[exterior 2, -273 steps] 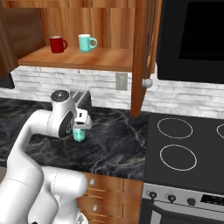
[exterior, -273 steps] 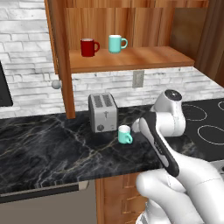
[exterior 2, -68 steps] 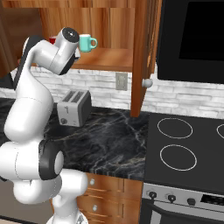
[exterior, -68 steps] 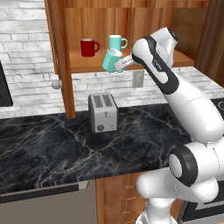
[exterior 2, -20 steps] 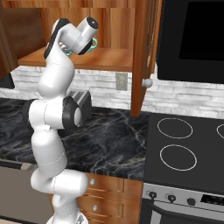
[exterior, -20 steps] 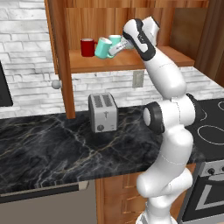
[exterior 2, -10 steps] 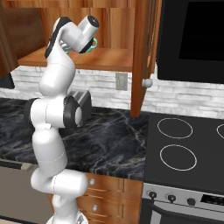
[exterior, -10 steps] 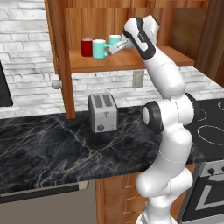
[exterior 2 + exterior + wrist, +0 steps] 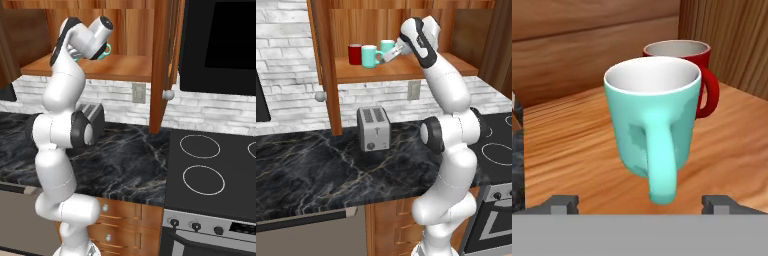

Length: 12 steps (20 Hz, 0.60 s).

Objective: Pick the mug on the counter and place it in the cabinet with the handle facing the right, like the mugs already inside.

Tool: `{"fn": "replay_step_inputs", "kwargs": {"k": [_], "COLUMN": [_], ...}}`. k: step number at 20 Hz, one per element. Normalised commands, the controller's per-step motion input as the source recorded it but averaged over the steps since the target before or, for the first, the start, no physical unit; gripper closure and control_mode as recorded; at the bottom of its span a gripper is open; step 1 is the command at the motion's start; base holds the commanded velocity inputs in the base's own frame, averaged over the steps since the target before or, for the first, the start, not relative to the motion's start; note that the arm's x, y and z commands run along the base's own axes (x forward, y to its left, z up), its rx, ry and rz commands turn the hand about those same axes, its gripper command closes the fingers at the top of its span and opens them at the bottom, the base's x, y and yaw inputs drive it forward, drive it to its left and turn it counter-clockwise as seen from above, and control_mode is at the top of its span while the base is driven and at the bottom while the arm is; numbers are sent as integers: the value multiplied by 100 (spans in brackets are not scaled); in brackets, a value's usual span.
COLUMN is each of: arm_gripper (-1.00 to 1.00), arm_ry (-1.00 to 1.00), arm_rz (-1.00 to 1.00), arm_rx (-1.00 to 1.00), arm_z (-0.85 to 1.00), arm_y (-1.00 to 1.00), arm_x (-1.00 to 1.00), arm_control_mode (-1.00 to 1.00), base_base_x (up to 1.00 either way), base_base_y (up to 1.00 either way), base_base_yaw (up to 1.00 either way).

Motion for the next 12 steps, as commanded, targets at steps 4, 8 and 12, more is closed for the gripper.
{"fn": "replay_step_inputs", "kwargs": {"k": [4,8,12], "arm_gripper": [-100,-100,-100], "arm_ry": [-3,-7,-9], "arm_rz": [7,7,7], "arm_rx": [0,0,0], "arm_z": [-1,-9,-23], "arm_y": [0,0,0], "arm_x": [-42,-42,-46], "arm_control_mode": [-100,-100,-100], "base_base_x": [0,0,0], "base_base_y": [0,0,0], "base_base_yaw": [0,0,0]}}
